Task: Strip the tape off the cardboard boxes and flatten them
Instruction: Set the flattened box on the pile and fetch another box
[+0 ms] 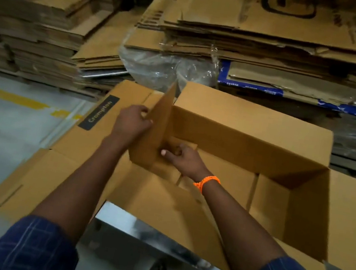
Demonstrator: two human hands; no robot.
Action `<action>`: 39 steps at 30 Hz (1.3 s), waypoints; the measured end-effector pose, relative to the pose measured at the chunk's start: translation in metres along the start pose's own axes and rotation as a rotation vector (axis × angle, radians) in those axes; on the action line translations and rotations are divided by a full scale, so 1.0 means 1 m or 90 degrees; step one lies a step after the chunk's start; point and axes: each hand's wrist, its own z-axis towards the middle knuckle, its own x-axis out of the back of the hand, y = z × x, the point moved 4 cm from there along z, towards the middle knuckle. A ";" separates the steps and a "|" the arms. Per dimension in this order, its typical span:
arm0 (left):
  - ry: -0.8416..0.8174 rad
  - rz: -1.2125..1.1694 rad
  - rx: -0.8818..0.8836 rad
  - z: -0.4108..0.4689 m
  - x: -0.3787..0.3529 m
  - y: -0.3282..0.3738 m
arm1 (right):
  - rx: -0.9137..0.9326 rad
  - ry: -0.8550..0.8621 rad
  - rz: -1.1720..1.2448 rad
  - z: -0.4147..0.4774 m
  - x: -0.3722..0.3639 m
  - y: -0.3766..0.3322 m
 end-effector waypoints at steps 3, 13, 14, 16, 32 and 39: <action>0.060 0.043 0.020 0.031 0.022 -0.046 | -0.101 -0.037 0.096 0.014 -0.027 -0.008; -0.277 -0.015 0.095 -0.001 -0.101 -0.070 | -0.062 -0.126 -0.115 0.029 -0.074 -0.001; -0.254 0.035 0.067 0.001 -0.101 -0.067 | -0.060 -0.079 -0.153 0.031 -0.063 0.005; -0.208 0.100 0.030 0.006 -0.098 -0.062 | -0.076 0.057 -0.194 0.032 -0.026 0.017; 0.060 -0.040 -0.348 0.054 -0.022 0.066 | -0.096 0.648 -0.545 -0.090 0.275 0.035; 0.049 -0.019 -0.264 0.061 -0.035 0.073 | -0.167 0.461 -0.550 -0.110 0.281 0.046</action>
